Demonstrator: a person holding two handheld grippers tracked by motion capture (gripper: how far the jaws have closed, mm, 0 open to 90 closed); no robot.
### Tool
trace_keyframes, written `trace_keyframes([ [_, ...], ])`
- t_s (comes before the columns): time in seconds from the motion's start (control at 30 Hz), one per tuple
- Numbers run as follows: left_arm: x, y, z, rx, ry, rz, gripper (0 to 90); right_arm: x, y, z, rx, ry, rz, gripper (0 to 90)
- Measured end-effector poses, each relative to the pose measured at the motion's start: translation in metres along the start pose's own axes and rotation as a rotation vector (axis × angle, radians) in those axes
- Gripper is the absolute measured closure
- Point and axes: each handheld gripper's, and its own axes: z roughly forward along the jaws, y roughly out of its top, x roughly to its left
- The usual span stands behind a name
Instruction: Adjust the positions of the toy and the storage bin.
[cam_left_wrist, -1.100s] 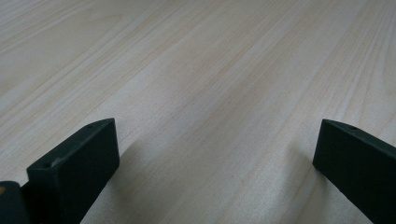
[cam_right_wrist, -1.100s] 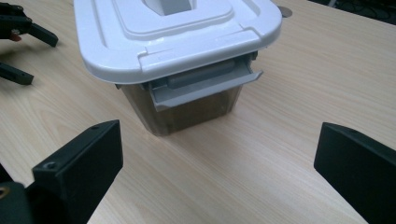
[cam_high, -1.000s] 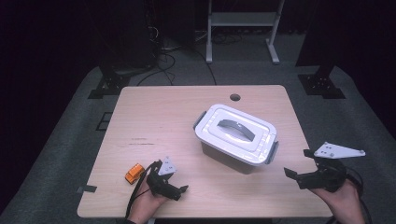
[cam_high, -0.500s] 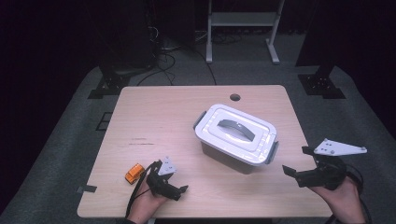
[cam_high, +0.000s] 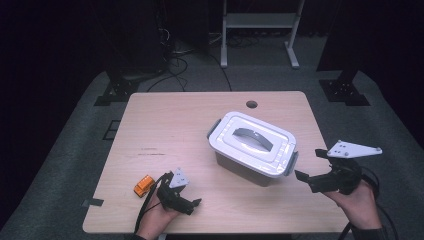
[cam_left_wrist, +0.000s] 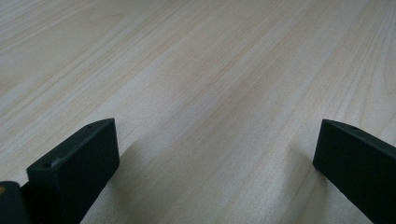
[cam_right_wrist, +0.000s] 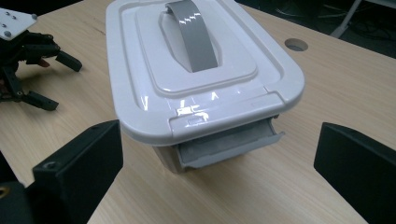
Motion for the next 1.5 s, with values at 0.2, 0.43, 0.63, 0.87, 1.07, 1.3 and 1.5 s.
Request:
trace_keyframes([
  [0.2,0.0,0.0,0.0,0.0,0.002,-0.001,0.0,0.002,0.009,0.011,0.0,0.018,-0.01,2.1],
  [0.43,0.0,0.0,0.0,0.0,0.002,-0.001,0.0,0.006,0.018,0.027,0.006,0.051,-0.024,5.5],
  [0.63,0.0,0.0,0.0,0.001,0.002,-0.002,0.0,0.006,0.024,0.036,-0.004,0.081,-0.033,12.9],
  [0.87,0.0,0.0,0.0,0.001,0.007,-0.006,0.0,0.006,0.036,0.052,0.0,0.102,-0.051,15.3],
  [1.07,0.0,0.0,0.0,-0.001,0.006,-0.009,0.0,0.007,0.047,0.062,-0.019,0.129,-0.062,19.8],
  [1.3,0.0,0.0,0.0,0.0,0.007,-0.009,0.0,0.006,0.057,0.073,-0.003,0.139,-0.084,23.0],
  [1.5,0.0,0.0,0.0,0.0,0.007,-0.009,0.0,0.002,0.062,0.082,0.005,0.146,-0.083,26.2],
])
